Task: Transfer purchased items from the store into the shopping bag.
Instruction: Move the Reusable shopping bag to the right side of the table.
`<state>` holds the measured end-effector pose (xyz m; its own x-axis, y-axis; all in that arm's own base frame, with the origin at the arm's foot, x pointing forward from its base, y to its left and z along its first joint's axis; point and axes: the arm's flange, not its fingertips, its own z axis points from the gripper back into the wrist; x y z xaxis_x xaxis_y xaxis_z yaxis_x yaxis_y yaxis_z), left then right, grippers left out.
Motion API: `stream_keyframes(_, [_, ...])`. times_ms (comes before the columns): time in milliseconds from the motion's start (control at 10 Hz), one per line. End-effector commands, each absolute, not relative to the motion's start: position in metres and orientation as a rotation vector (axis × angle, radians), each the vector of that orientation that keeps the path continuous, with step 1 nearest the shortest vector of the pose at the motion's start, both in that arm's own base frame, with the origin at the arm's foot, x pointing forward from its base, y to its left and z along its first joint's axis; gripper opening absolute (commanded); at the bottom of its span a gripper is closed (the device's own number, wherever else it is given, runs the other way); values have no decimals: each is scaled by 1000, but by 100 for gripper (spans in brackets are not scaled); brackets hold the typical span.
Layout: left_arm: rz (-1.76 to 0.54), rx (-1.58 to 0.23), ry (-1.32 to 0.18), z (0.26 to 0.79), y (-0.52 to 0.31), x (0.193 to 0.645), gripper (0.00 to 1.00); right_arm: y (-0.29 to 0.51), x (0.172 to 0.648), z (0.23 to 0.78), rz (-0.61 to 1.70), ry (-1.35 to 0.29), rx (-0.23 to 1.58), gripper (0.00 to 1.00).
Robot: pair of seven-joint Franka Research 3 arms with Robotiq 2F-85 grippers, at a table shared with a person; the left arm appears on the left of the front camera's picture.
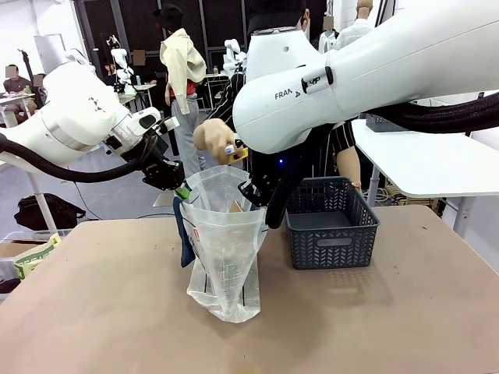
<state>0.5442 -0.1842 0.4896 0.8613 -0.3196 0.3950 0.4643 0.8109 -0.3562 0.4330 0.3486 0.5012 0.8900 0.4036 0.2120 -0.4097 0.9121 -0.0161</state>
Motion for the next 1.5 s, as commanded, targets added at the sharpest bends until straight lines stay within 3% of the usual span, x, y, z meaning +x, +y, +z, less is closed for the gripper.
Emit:
stream_keyframes(0, [-425,-459,-330,490,-182,545,0,345,430,500,416,-212,26,0])
stream_keyframes(1000, [-427,-461,-327,490,-184,544,0,349,433,501,422,-214,29,0])
stream_keyframes(1400, [-521,-540,-337,492,-196,551,0,371,432,512,531,-267,18,0])
